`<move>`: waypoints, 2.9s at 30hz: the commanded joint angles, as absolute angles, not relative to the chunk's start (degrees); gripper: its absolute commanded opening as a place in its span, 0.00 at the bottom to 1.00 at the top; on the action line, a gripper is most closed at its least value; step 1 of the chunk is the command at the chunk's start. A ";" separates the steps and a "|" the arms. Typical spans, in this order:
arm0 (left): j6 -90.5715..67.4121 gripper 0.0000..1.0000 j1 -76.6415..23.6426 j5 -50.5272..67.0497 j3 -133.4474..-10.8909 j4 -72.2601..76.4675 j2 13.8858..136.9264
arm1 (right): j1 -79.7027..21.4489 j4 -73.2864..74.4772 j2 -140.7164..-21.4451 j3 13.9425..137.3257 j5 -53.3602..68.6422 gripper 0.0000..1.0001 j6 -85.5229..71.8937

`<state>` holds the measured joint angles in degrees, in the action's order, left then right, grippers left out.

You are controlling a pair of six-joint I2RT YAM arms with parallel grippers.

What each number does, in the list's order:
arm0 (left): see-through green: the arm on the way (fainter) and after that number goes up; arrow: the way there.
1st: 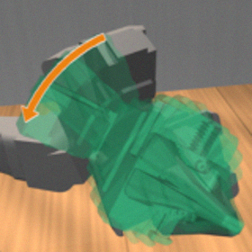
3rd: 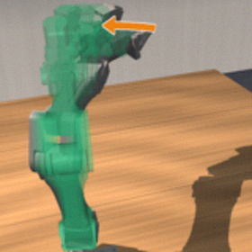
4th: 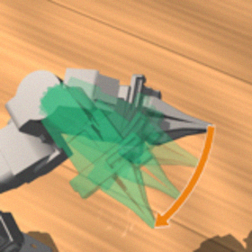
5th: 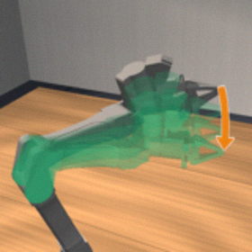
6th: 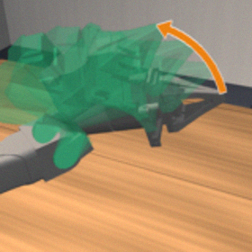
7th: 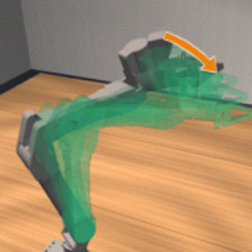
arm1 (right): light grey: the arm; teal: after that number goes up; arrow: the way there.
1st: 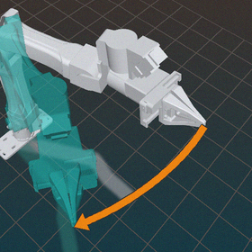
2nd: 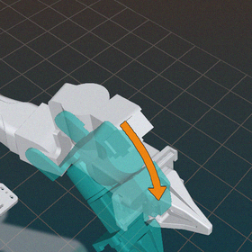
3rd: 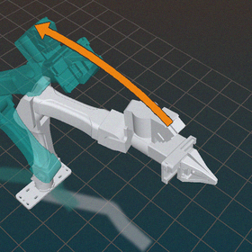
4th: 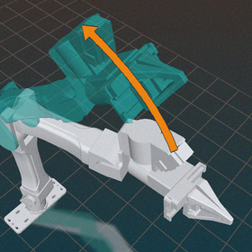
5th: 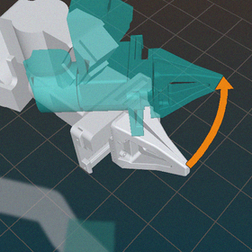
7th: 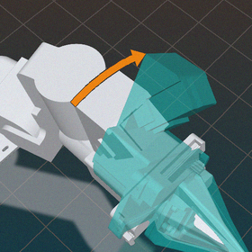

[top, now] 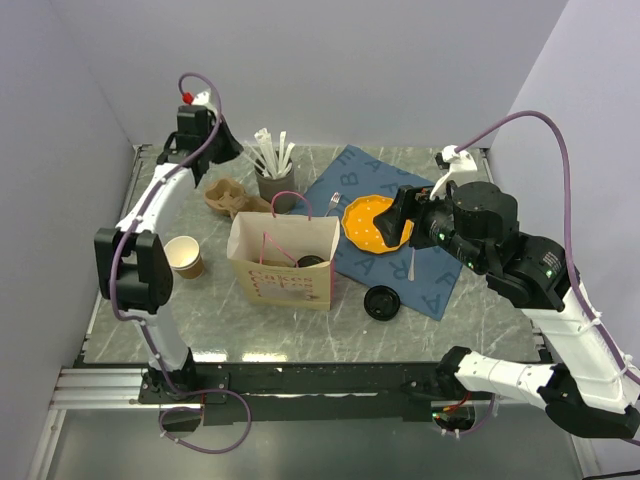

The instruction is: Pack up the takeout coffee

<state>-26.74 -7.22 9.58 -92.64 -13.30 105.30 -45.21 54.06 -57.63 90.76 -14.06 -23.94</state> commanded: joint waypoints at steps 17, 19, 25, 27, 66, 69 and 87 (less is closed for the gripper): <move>-30.24 0.01 -7.38 8.61 -116.07 -44.90 76.65 | -45.26 48.53 -48.61 85.61 -10.90 0.85 -21.80; -30.23 0.01 -7.38 10.54 -118.64 -49.02 73.76 | -45.26 47.73 -47.47 84.20 -10.03 0.85 -21.71; -34.79 0.01 -7.38 21.96 -121.47 -57.20 65.76 | -45.18 47.11 -46.23 83.23 -8.09 0.85 -21.27; -35.94 0.01 -7.38 24.42 -120.07 -60.46 63.99 | -45.26 47.11 -45.79 82.44 -7.65 0.86 -21.09; -28.48 0.91 -7.38 16.43 -85.14 -50.88 58.53 | -45.18 57.56 -47.37 82.17 -1.49 1.00 -21.79; -28.21 0.99 -7.47 19.68 -87.79 -51.33 57.57 | -45.26 58.88 -48.69 84.01 -2.37 1.00 -24.78; -36.74 0.97 -7.38 32.52 -64.52 -32.52 32.26 | -45.26 53.00 -51.24 86.05 1.13 1.00 -32.07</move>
